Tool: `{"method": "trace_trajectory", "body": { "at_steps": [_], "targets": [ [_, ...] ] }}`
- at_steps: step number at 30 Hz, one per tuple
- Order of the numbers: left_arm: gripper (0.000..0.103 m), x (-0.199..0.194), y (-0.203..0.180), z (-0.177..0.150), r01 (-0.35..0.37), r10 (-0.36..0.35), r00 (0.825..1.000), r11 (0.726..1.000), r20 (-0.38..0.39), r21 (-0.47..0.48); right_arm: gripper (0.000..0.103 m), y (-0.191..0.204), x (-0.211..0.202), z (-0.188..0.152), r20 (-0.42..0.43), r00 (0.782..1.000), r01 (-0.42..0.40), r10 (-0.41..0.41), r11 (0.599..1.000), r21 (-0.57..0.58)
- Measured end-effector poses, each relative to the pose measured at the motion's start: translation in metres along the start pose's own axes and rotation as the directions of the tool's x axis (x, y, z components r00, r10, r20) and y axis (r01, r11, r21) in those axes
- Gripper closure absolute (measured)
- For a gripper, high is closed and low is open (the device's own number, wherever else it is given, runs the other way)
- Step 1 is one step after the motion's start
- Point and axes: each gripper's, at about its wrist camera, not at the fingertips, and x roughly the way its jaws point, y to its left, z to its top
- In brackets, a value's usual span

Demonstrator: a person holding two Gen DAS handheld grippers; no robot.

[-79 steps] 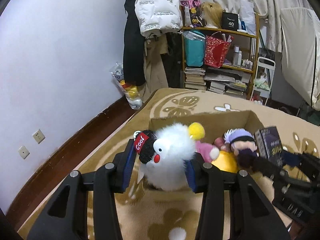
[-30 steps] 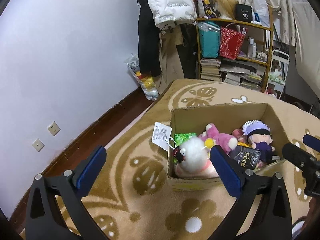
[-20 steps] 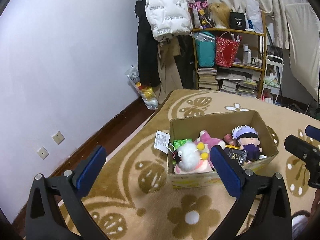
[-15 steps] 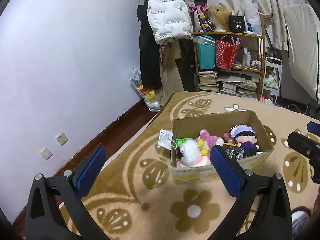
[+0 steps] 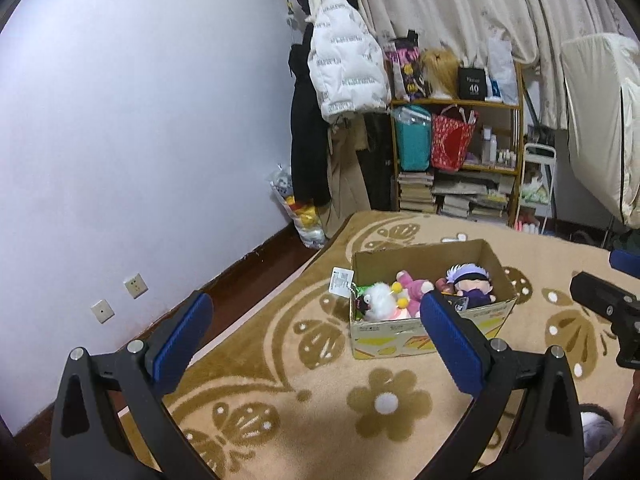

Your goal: Organize soft objects

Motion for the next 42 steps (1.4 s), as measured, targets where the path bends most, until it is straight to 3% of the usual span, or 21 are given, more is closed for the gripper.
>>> {"method": "trace_trajectory", "body": {
  "at_steps": [8, 13, 42],
  "targets": [
    [0.001, -0.022, 0.008, -0.026, 0.010, -0.008, 1.000, 0.998, 0.024, -0.067, 0.000, 0.007, -0.025, -0.017, 0.068, 0.998, 0.006, -0.006, 1.000, -0.010],
    [0.000, -0.025, 0.007, -0.033, 0.003, -0.002, 1.000, 0.999, 0.028, -0.045, 0.000, 0.008, -0.031, -0.030, 0.106, 0.994, 0.001, -0.001, 1.000, -0.003],
    [0.000, 0.001, 0.002, -0.052, 0.016, -0.017, 0.998, 1.000, -0.063, -0.010, 0.000, -0.004, -0.007, -0.057, 0.017, 1.000, 0.012, -0.012, 1.000, 0.006]
  ]
}}
